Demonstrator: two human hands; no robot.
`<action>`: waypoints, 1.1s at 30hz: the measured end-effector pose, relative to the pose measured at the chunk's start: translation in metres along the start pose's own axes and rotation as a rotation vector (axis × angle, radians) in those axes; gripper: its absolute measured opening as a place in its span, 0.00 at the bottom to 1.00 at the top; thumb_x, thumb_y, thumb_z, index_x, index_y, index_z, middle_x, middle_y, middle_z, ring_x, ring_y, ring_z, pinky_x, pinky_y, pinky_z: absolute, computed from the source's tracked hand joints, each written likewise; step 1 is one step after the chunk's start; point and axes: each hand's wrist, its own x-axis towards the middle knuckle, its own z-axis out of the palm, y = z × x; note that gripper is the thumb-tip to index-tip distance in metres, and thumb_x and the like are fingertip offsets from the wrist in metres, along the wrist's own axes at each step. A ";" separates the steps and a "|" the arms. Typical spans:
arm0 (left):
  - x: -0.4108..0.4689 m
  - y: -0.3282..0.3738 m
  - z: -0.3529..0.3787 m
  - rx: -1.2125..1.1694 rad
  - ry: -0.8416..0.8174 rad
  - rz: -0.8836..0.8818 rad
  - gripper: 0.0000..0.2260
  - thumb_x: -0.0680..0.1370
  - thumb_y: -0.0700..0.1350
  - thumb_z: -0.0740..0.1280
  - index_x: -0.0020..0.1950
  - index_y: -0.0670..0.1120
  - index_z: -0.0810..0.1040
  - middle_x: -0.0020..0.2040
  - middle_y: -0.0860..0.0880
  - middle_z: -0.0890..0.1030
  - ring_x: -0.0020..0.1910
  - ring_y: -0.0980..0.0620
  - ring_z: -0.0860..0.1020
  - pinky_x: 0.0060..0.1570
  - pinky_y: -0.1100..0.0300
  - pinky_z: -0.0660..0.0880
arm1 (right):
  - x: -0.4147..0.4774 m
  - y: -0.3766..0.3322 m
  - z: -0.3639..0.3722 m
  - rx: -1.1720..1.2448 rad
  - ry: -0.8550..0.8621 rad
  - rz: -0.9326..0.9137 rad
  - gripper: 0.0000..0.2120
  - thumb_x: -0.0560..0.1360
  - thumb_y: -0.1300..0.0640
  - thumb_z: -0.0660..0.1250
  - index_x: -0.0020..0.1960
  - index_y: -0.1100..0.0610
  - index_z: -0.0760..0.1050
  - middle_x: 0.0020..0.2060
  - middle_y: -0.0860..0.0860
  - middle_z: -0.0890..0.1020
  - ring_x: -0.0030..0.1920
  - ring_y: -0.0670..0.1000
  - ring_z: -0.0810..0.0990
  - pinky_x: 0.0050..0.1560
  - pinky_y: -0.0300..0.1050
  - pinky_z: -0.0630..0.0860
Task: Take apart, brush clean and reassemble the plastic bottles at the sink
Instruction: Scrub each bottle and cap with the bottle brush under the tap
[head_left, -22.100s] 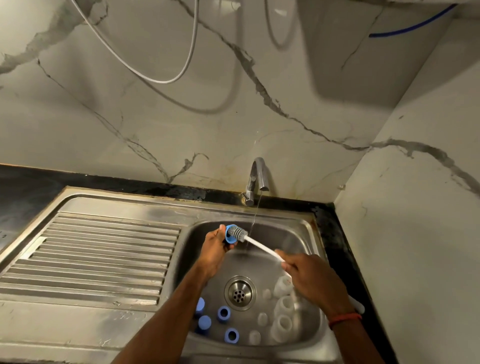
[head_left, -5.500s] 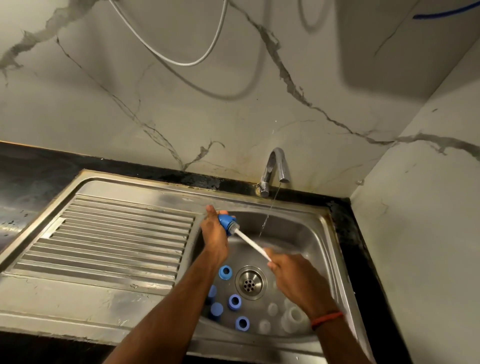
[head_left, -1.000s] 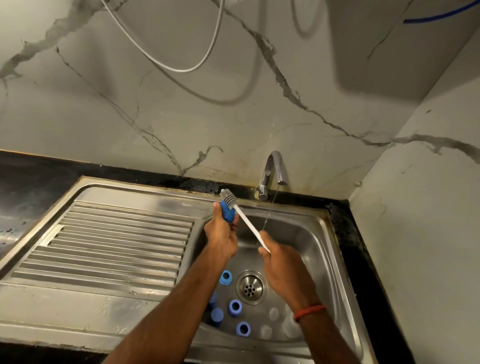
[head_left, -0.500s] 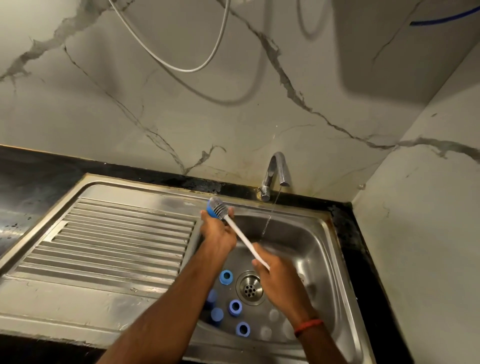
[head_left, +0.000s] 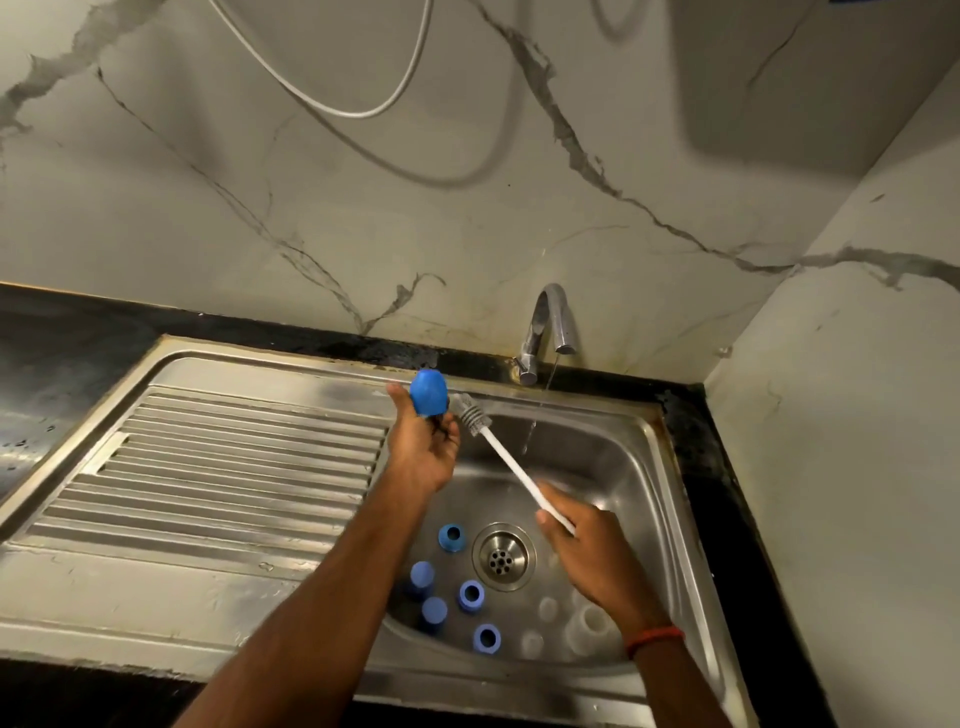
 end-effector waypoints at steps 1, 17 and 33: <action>0.001 0.003 -0.002 -0.014 -0.022 0.020 0.31 0.75 0.66 0.68 0.63 0.40 0.76 0.44 0.45 0.80 0.37 0.53 0.81 0.42 0.61 0.80 | -0.002 0.007 -0.003 -0.007 0.007 0.028 0.19 0.81 0.54 0.64 0.71 0.44 0.72 0.44 0.49 0.85 0.40 0.43 0.82 0.44 0.38 0.79; 0.058 -0.019 -0.060 1.619 -0.336 0.721 0.15 0.79 0.47 0.71 0.63 0.49 0.72 0.54 0.49 0.78 0.50 0.52 0.78 0.53 0.54 0.76 | 0.001 0.052 -0.025 0.008 0.066 0.204 0.17 0.81 0.55 0.66 0.69 0.50 0.76 0.47 0.55 0.85 0.45 0.53 0.83 0.38 0.28 0.72; 0.085 -0.040 -0.080 2.448 -0.262 0.470 0.14 0.77 0.40 0.71 0.60 0.48 0.76 0.56 0.45 0.80 0.53 0.45 0.81 0.53 0.49 0.81 | 0.024 0.057 -0.016 0.000 0.112 0.289 0.19 0.80 0.58 0.64 0.71 0.49 0.74 0.36 0.47 0.80 0.31 0.45 0.77 0.33 0.37 0.74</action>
